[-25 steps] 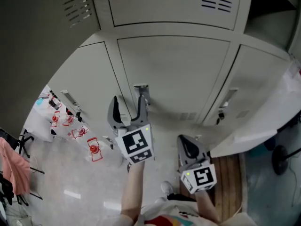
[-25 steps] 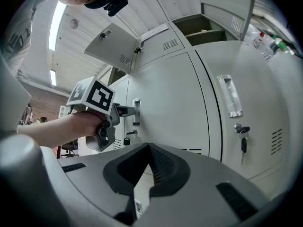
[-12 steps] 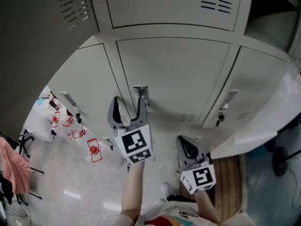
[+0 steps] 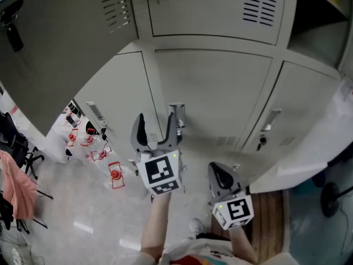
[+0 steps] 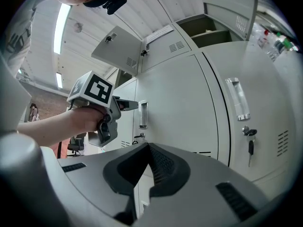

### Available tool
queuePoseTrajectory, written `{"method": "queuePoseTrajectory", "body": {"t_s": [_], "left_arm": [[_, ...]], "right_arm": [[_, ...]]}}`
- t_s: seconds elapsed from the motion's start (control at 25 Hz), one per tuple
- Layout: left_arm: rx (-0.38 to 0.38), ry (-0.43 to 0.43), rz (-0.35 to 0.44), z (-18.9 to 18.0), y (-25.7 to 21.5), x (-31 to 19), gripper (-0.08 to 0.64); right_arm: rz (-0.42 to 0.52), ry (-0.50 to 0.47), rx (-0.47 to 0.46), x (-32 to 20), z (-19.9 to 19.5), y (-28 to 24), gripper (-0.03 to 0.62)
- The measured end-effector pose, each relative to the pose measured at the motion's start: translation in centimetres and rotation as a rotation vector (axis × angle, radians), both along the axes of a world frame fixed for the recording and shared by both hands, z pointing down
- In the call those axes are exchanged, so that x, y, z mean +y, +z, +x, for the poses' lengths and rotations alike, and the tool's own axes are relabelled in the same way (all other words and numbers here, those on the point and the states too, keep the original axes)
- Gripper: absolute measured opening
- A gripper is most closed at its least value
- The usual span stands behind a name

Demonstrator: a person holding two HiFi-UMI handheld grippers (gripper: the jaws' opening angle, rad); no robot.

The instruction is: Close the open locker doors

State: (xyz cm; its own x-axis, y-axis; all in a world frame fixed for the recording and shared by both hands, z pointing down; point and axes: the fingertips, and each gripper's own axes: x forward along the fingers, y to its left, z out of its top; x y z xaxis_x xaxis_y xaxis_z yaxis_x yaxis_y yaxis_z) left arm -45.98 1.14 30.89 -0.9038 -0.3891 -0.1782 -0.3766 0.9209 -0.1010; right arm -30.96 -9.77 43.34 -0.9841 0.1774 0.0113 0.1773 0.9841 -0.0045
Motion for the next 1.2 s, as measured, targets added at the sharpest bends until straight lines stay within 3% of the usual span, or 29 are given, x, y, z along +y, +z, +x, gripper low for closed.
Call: {"method": "queuePoseTrajectory", "body": {"t_s": [0.28, 0.56, 0.96, 1.2], "left_arm": [[-0.096, 0.0, 0.079, 3.4, -6.2, 3.6, 0.314], [-0.237, -0.059, 0.122, 7.8, -13.1, 8.2, 0.314], [-0.427, -0.187, 0.112, 14.4, -18.8, 13.5, 0.314], [-0.525, -0.168, 0.047, 17.7, -21.3, 13.0, 0.314]], "right_arm": [[0.005, -0.051, -0.05, 2.2, 0.6, -1.5, 0.005], [-0.036, -0.123, -0.092, 5.3, 0.7, -3.2, 0.005], [-0.026, -0.243, -0.208, 10.2, 0.9, -6.5, 0.005], [-0.025, -0.284, -0.229, 12.4, 1.8, -7.4, 0.005]]}}
